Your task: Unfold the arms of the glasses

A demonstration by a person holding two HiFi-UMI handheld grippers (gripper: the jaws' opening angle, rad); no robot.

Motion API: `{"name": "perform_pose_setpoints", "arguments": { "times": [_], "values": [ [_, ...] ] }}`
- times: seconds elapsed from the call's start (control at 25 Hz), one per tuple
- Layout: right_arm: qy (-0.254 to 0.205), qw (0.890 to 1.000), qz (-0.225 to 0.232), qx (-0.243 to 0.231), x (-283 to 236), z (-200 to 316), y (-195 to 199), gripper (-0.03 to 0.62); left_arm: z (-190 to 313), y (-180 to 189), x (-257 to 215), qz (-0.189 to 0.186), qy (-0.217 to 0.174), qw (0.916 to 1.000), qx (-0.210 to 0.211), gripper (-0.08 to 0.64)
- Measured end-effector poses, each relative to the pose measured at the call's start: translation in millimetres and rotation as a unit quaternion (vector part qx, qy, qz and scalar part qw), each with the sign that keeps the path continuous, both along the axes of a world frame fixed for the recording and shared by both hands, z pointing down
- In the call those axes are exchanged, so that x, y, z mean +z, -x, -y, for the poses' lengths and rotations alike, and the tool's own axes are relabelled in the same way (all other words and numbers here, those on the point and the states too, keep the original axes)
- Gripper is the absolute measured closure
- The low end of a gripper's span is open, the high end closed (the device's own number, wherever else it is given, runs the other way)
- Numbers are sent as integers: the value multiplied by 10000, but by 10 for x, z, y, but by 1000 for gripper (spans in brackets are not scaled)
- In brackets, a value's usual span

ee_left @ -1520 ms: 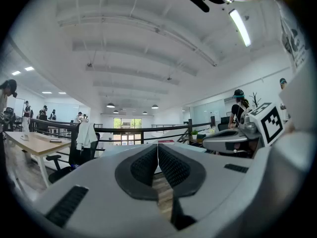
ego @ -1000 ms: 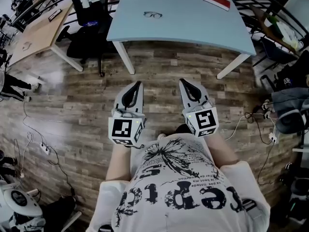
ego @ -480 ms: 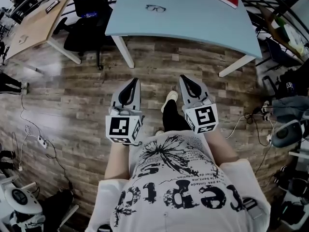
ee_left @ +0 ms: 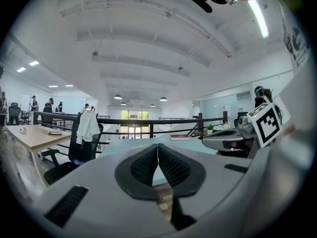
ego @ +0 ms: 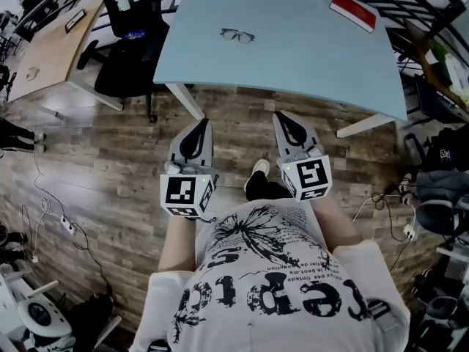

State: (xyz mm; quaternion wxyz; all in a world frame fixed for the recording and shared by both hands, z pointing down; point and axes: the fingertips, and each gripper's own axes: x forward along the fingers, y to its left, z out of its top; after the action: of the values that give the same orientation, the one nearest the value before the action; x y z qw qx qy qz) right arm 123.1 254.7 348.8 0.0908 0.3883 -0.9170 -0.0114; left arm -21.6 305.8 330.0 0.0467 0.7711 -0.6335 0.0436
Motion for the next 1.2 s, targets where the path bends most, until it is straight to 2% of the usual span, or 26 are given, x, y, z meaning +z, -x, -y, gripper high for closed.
{"name": "perform_pose_setpoints", "arguments": {
  "times": [0.32,0.64,0.92,1.2],
  "values": [
    [56,9999,-92,-25,-17,1303,-24,583,1350,-43,-133,106,-62,9999,49,540],
    [246,9994,-242,64,89,2117,109,583,2194,89,2,-50,150,9998,112,540],
    [512,9974,-357,352,248,2769,377,583,2963,374,173,-138,328,9985,416,540],
    [904,9919,-480,758,451,3581,695,583,3902,667,310,-173,541,9940,936,540]
  ]
}}
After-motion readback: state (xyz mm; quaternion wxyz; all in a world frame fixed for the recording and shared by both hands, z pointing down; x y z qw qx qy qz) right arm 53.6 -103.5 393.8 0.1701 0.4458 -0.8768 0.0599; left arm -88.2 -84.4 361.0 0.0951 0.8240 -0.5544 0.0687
